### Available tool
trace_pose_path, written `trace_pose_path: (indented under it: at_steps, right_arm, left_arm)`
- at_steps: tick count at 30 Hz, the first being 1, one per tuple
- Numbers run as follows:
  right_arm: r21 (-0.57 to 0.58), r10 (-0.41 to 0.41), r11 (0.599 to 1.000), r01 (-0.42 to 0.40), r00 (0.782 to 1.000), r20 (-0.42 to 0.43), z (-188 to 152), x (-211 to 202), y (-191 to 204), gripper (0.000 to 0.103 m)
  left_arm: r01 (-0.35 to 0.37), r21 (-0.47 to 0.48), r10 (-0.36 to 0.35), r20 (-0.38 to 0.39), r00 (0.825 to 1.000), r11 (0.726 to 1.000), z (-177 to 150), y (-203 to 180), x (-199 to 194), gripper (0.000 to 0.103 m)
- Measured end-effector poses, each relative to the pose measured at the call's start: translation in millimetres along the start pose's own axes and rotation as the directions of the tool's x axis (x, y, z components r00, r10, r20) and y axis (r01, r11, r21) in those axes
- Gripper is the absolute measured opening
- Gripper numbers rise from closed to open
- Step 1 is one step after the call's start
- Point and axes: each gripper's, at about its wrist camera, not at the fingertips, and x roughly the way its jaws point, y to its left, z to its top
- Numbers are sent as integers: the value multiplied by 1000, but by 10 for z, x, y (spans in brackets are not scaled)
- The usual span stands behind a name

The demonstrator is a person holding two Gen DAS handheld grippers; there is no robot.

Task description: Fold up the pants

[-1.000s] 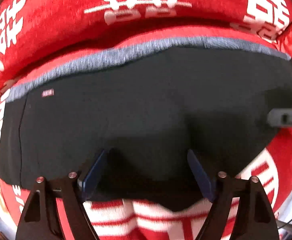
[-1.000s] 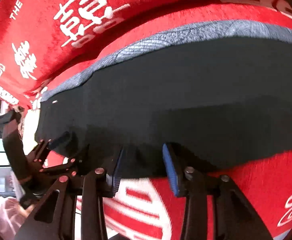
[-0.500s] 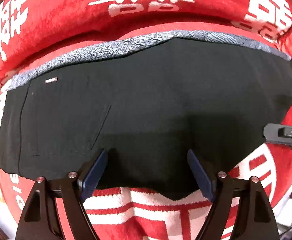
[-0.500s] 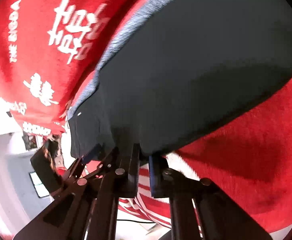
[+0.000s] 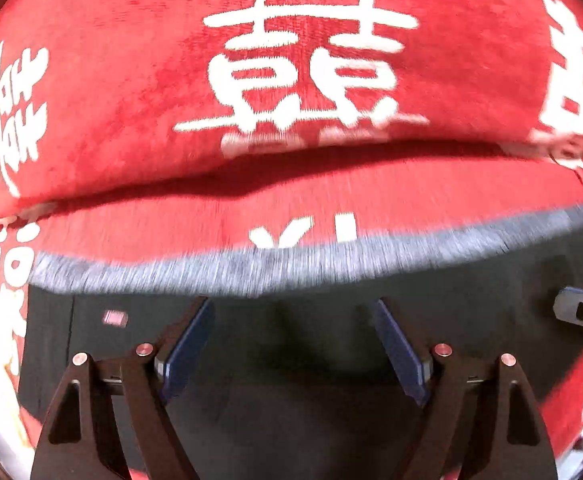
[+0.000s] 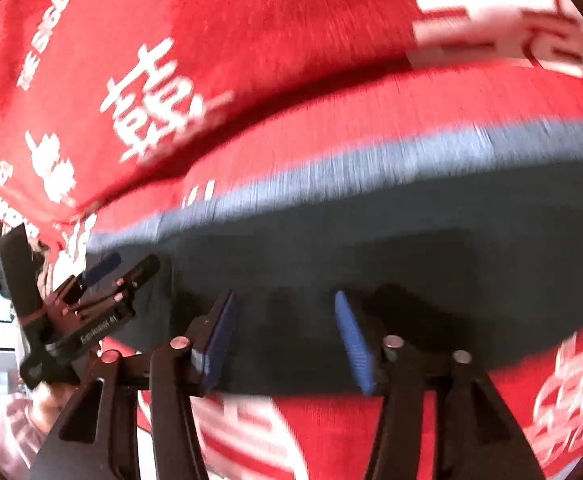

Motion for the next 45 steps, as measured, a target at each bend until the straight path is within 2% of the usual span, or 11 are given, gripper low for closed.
trace_pose_path:
  at_steps: [4, 6, 9, 14, 19, 29, 34, 40, 41, 43, 45]
  right_arm:
    - [-60, -97, 994, 95, 995, -23, 299, 279, -80, 49]
    - [-79, -144, 987, 141, 989, -31, 306, 359, -194, 39]
    - [-35, -168, 985, 168, 986, 17, 286, 188, -354, 39]
    - [128, -102, 987, 100, 995, 10, 192, -83, -700, 42]
    - [177, -66, 982, 62, 998, 13, -101, -365, -919, 48]
    - [320, -37, 947, 30, 999, 14, -692, -783, -1527, 49]
    - [387, -159, 915, 115, 984, 85, -700, -1111, -1974, 49]
    - [564, -292, 812, 149, 941, 172, -515, -1388, -2707, 49]
    - [574, -290, 808, 137, 939, 184, -472, -1388, -2787, 48]
    - [578, -271, 808, 119, 945, 184, -379, -1379, -2905, 15]
    - [538, -263, 835, 114, 942, 209, -279, -1443, -2851, 15]
  left_arm:
    - [-39, 5, 40, -63, 997, 999, -24, -65, 340, 85]
    - [-52, 9, 53, -12, 999, 999, -120, -60, 308, 90]
    - [-54, 25, 55, -35, 998, 998, -189, -45, 283, 90]
    - [-105, 43, 108, -64, 992, 994, -226, -94, 74, 90]
    - [-52, 43, 55, -71, 996, 998, -343, -341, -237, 90]
    - [68, 137, -54, -106, 993, 988, -481, -1493, -367, 90]
    - [86, 127, -74, -92, 993, 988, -361, -1916, -374, 90]
    - [43, 128, -26, -128, 991, 991, -354, -2179, -77, 90]
    - [35, 118, -20, -125, 992, 992, -375, -2188, -61, 90]
    - [34, 101, -22, -117, 993, 994, -393, -2179, -66, 90]
    - [34, 100, -22, -113, 993, 994, -402, -2180, -58, 90]
